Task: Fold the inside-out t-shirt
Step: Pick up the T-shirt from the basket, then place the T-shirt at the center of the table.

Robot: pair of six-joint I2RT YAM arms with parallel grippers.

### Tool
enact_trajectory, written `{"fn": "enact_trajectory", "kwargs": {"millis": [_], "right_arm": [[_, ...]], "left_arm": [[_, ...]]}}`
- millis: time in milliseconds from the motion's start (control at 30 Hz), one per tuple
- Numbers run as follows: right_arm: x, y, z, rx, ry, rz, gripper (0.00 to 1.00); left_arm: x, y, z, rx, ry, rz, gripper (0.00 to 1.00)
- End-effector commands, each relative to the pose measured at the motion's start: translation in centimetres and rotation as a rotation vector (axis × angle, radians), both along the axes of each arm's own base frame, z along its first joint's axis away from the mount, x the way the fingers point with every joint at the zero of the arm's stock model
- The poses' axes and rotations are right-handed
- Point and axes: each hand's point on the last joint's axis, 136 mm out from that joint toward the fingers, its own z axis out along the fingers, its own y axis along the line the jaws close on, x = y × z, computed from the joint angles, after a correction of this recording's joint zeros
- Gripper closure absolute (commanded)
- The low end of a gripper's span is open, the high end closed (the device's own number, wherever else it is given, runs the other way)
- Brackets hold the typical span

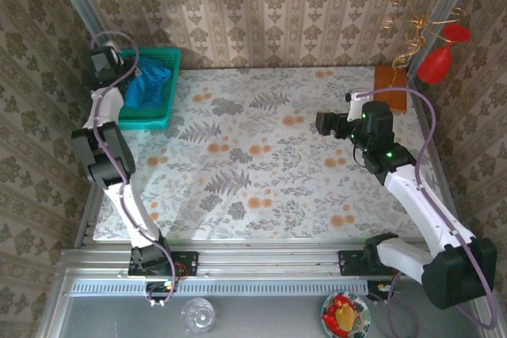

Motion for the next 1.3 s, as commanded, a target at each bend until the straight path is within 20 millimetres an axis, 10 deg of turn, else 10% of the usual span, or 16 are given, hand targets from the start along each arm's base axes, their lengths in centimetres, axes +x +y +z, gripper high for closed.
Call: {"fn": "enact_trajectory", "kwargs": {"millis": [0, 267, 467, 600, 833, 1267], "right_arm": [[-0.7, -0.2, 2.7, -0.007, -0.051, -0.005, 0.03], [-2.2, -0.6, 5.0, 0.018, -0.093, -0.023, 0.03], [-3.3, -1.1, 6.2, 0.048, -0.106, -0.046, 0.03], [-3.6, -1.3, 5.8, 0.065, -0.072, -0.068, 0.04], [-3.7, -1.3, 3.1, 0.118, 0.045, -0.103, 0.09], [-3.5, 3.0, -7.5, 0.106, 0.465, -0.015, 0.19]], "left_arm": [[-2.2, -2.0, 11.1, -0.016, -0.264, -0.079, 1.0], [-11.9, -11.6, 22.6, 0.075, -0.469, -0.283, 1.0], [-18.5, -21.5, 24.0, 0.185, -0.456, -0.483, 1.0], [-21.1, -28.2, 20.0, 0.231, -0.372, -0.619, 1.0], [-25.0, -38.7, 10.4, 0.192, -0.169, -0.906, 0.52], [-27.6, -35.7, -3.0, 0.255, 0.257, -0.854, 0.47]]}}
